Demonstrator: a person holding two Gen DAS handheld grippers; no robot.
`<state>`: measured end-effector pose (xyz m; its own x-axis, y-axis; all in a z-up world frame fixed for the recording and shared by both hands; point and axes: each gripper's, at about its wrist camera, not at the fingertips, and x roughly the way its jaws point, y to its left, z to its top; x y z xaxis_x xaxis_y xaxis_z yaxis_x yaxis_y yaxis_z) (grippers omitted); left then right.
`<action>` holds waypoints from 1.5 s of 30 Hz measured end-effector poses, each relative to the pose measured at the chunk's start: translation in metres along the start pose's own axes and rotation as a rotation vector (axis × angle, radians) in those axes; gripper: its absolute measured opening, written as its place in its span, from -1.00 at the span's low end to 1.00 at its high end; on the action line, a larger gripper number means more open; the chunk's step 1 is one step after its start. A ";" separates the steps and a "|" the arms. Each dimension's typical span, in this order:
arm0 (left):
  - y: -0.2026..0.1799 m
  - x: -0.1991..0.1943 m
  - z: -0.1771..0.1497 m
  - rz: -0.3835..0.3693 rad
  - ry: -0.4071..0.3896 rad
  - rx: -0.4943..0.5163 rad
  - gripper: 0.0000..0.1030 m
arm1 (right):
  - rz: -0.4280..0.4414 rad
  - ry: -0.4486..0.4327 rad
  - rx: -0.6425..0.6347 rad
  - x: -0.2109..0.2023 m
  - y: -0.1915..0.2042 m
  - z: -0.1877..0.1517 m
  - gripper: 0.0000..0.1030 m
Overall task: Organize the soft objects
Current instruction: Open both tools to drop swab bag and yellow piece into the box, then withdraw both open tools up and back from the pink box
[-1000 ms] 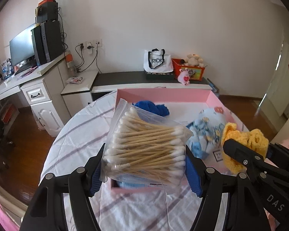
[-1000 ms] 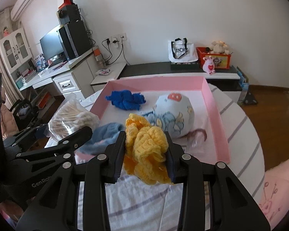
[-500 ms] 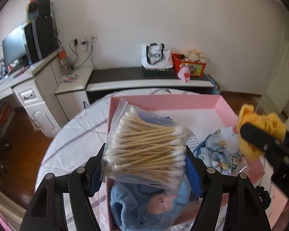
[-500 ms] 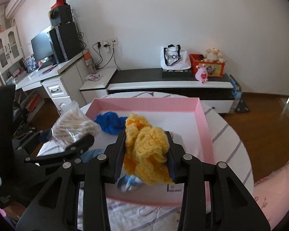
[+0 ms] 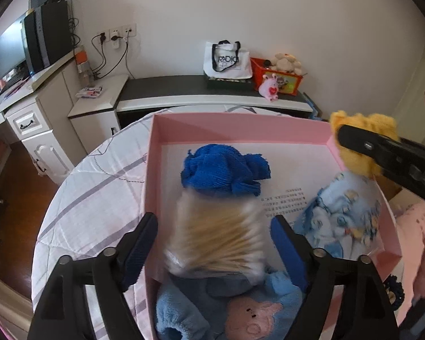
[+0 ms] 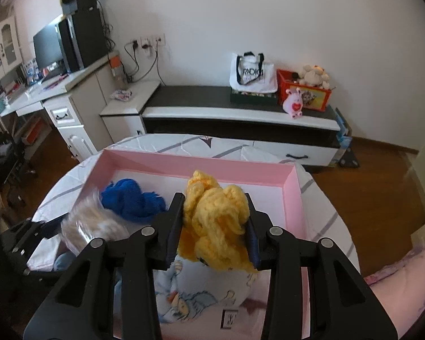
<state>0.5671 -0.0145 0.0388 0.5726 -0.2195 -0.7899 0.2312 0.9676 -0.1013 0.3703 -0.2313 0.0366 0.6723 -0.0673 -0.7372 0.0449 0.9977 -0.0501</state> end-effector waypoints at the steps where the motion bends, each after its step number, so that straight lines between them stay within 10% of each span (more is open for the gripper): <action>1: -0.001 0.001 -0.001 -0.001 0.000 0.009 0.68 | 0.000 0.012 0.004 0.006 -0.002 0.003 -0.28; 18: -0.010 -0.030 -0.050 0.036 -0.045 0.007 1.00 | -0.003 -0.024 0.073 -0.009 -0.027 0.003 0.94; 45: -0.032 -0.131 -0.092 0.050 -0.140 -0.031 1.00 | -0.028 -0.069 0.090 -0.080 -0.024 -0.036 1.00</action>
<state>0.4125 -0.0054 0.0904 0.6877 -0.1844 -0.7022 0.1768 0.9806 -0.0844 0.2888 -0.2499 0.0720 0.7189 -0.0977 -0.6882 0.1285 0.9917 -0.0066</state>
